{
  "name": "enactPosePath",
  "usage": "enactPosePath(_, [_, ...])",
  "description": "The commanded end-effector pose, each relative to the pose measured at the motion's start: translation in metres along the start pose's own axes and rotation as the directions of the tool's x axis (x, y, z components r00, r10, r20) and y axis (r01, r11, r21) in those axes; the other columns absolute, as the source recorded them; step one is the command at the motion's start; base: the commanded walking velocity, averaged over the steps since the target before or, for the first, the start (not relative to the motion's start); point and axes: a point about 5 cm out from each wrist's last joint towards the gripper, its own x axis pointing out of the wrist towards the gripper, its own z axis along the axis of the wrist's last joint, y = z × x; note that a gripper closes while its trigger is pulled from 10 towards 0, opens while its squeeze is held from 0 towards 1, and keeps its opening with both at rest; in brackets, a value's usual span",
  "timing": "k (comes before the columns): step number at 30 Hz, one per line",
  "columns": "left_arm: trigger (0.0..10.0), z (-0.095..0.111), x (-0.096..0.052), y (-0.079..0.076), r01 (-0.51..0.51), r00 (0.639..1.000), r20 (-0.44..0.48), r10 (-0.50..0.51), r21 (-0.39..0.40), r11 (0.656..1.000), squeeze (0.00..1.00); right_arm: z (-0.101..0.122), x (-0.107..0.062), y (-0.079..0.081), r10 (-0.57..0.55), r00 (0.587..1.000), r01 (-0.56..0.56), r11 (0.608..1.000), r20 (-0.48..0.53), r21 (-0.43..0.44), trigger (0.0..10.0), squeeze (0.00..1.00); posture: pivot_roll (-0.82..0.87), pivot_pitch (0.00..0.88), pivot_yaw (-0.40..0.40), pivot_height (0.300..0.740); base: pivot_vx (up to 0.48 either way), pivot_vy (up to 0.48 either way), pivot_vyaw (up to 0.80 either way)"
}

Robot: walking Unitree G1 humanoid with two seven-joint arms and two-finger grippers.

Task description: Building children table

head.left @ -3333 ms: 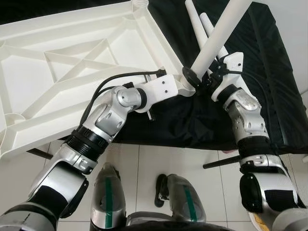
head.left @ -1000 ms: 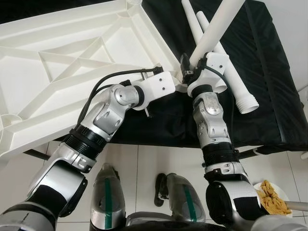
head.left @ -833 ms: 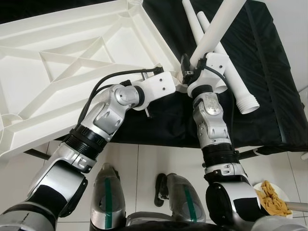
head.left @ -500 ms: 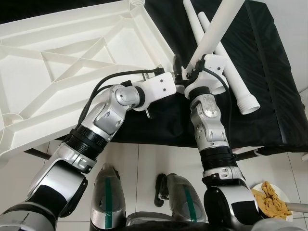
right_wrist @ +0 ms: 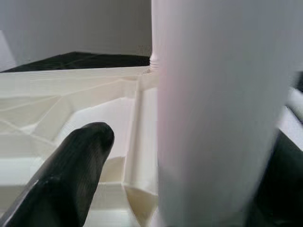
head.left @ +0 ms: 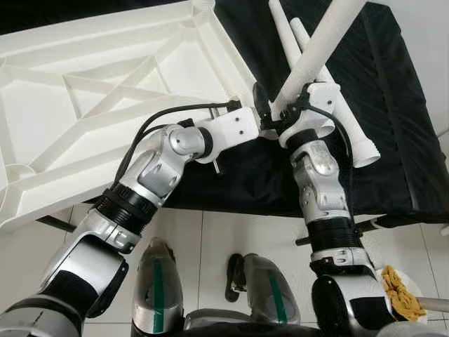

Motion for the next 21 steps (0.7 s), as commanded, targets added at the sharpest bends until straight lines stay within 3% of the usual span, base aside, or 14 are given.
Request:
enactPosePath(1, [10.0, 0.015, 0.002, -0.003, 0.008, 0.998, 0.06, -0.011, 0.052, 0.999, 0.0, 0.0, -0.001, -0.001, 0.063, 0.998, -0.063, 0.998, 0.002, 0.009, 10.0, 0.0, 0.05, 0.025, -0.08, 0.74, 0.0, 0.0, 0.0])
enactPosePath(6, [10.0, 0.016, 0.001, 0.0, 0.002, 0.998, 0.061, -0.005, 0.048, 0.999, 0.0, 0.003, -0.003, -0.022, 0.195, 0.98, -0.197, 0.98, -0.05, -0.032, 10.0, 0.0, 0.05, 0.035, -0.069, 0.74, 0.0, 0.0, 0.0])
enactPosePath(10, [10.0, 0.016, 0.001, 0.002, -0.003, 0.998, 0.061, 0.0, 0.047, 0.999, 0.0, 0.003, -0.002, -0.039, 0.238, 0.966, -0.243, 0.969, -0.099, -0.04, 10.0, 0.0, 0.05, 0.036, -0.069, 0.74, 0.0, 0.0, 0.0])
enactPosePath(21, [10.0, 0.016, -0.001, 0.005, -0.015, 0.998, 0.058, 0.012, 0.046, 0.999, 0.0, 0.001, 0.005, -0.059, 0.316, 0.937, -0.317, 0.948, -0.146, 0.016, 10.0, 0.0, 0.06, 0.037, -0.067, 0.74, 0.0, 0.0, 0.0])
